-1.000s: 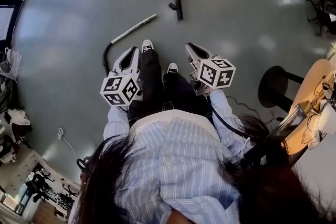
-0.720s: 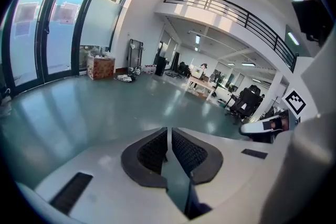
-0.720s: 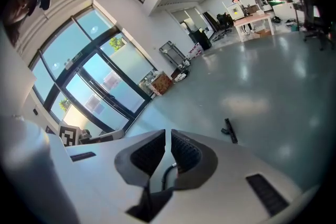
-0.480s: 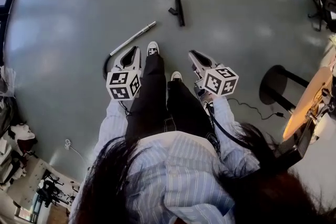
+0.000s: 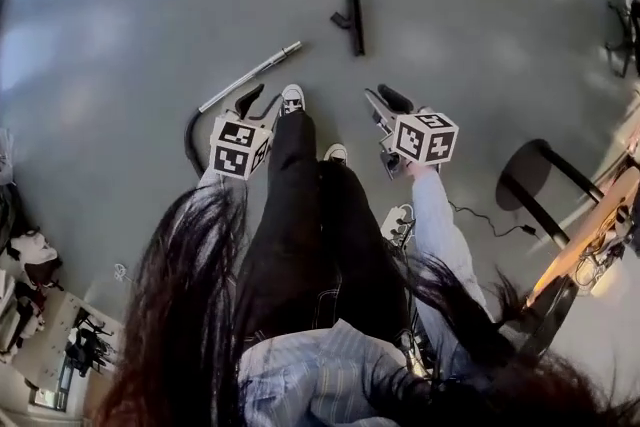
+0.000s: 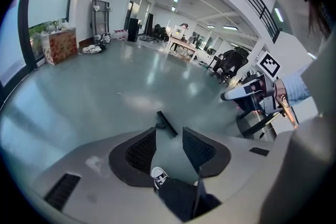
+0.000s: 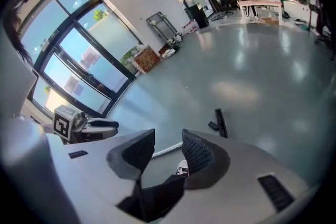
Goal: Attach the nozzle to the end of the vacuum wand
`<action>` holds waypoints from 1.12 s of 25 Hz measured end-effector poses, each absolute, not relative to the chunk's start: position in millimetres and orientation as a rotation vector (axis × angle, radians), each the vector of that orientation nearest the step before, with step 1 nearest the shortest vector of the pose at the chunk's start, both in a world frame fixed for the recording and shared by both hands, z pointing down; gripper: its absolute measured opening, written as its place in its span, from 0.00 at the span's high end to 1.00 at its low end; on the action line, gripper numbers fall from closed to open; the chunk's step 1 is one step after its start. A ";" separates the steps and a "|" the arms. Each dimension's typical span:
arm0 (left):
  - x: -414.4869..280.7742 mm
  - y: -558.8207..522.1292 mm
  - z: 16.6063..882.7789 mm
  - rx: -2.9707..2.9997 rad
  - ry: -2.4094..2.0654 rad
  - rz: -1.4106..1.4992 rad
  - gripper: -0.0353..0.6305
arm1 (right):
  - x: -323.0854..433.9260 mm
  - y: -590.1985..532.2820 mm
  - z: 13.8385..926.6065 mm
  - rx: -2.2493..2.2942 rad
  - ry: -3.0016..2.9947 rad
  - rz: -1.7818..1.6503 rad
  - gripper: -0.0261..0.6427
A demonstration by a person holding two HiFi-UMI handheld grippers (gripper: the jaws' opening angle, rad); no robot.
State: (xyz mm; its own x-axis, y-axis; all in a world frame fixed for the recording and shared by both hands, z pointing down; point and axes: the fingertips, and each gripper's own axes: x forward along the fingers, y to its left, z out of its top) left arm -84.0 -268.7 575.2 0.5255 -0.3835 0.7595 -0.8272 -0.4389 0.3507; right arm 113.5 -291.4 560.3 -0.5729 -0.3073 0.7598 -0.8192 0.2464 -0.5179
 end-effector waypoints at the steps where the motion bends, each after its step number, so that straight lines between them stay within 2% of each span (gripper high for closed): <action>1: -81.8 -272.4 595.9 2.032 -0.972 0.790 0.74 | 114.4 -294.3 581.9 1.001 -2.003 1.293 0.74; 9: -83.3 -272.1 764.8 2.026 -1.004 0.875 0.74 | 120.2 -308.2 757.5 0.931 -1.996 1.183 0.62; 13: -91.9 -252.7 858.7 2.069 -0.928 1.023 0.74 | 134.7 -311.3 844.5 0.940 -1.986 1.110 0.61; 17: -113.6 -260.1 934.6 2.035 -0.982 1.046 0.73 | 158.2 -324.8 920.1 0.972 -1.946 1.007 0.59; 24: -122.1 -273.0 1022.4 2.115 -0.890 1.220 0.64 | 180.1 -372.5 1016.0 1.036 -1.906 0.831 0.55; 28: -119.3 -263.7 1065.3 2.135 -0.868 1.295 0.62 | 182.6 -387.6 1057.3 0.997 -1.876 0.689 0.55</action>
State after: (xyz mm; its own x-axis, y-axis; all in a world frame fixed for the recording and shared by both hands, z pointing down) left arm -119.3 -263.7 1065.3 0.3464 -0.2644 0.9001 -0.7322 -0.6760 0.0832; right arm 182.6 -387.6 1057.3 -0.2939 -0.3622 0.8845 -0.8487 0.5245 -0.0672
